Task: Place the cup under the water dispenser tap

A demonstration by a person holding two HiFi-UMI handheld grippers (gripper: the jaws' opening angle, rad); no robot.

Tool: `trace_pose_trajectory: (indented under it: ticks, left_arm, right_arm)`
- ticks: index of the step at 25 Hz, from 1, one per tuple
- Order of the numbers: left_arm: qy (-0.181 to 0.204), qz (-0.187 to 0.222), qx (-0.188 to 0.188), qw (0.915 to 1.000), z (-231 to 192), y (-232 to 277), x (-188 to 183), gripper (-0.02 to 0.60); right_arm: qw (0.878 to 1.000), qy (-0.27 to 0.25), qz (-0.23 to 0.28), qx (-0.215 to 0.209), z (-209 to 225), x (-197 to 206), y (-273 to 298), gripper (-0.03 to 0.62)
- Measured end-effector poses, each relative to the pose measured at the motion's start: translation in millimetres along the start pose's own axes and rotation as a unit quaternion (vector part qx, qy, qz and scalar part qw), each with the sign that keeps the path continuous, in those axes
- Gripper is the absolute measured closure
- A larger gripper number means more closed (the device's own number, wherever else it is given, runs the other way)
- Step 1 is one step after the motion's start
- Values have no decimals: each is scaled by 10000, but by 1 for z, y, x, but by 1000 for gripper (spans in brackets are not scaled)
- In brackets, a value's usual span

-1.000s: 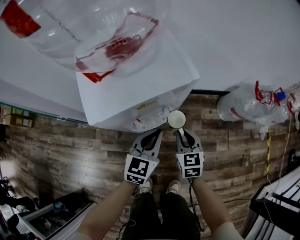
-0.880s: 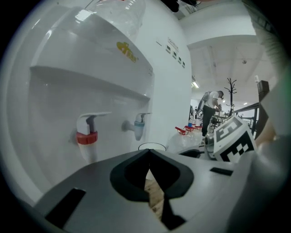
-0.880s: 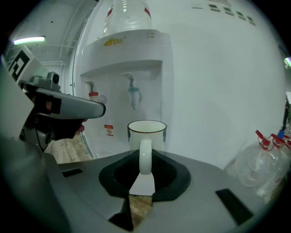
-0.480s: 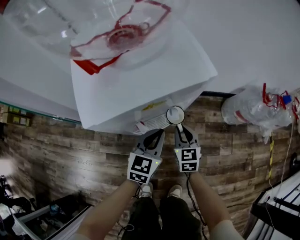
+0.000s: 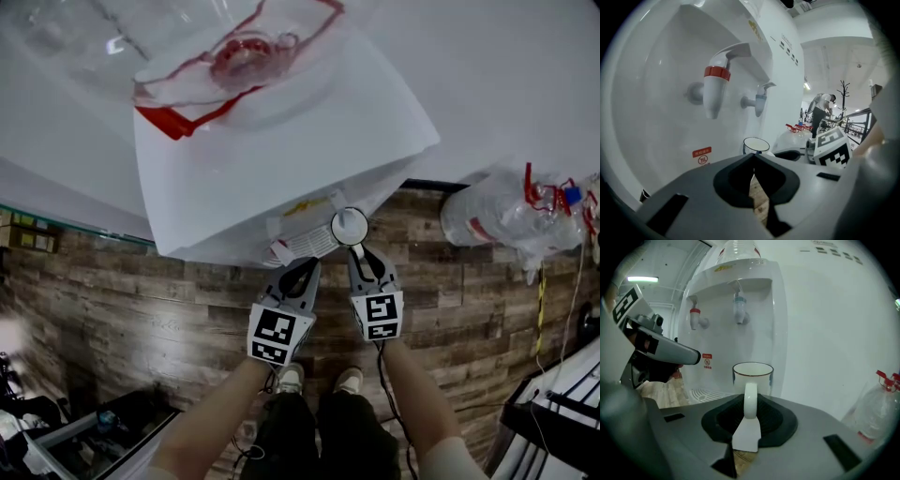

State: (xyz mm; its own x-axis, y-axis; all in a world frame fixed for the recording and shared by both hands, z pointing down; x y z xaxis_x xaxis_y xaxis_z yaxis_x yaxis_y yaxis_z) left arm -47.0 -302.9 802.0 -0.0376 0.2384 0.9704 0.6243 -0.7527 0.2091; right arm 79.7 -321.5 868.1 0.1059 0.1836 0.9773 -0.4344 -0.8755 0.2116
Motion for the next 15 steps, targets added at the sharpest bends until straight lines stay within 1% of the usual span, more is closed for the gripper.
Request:
trace_pose_trajectory:
  ticks: [1,4,7,11,15]
  left_arm:
    - [6,-11,12,10000,0,0,1,575]
    - [7,-51,15,10000,1,-3,3,575]
    - [-47,-96,-37,9999,-2,-6,4,575]
    - [-112,-159,-129,9997,-5,-13,2,575]
    - [-128,-242,-180,9995,-8,-20,-1,575]
  right_arm:
    - [10000,4,8,-27,-1,0,0,514]
    - [9999,4,-8,-168,-6,0,-1,449]
    - [9997,-31,-147,-197,-11,0,-1,417]
    - [9995,133,-250,-169,-12,-2,-3,397]
    - [9992,-84,-373,-120,-12,-6,-5,377]
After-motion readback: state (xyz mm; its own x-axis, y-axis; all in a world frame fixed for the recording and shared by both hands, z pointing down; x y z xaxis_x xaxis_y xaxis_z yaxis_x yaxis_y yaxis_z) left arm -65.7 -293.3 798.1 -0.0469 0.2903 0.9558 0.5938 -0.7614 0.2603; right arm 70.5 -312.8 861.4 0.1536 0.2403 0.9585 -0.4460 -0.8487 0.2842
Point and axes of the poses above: the fingertips, and each gripper's own axes: y forward along the fingers, z to its right, x out of its underside, the point moved 5 cm from there along -y, backward along the fingers, and after that the axes turned 12 degrees about z, right-handed, at the moved point
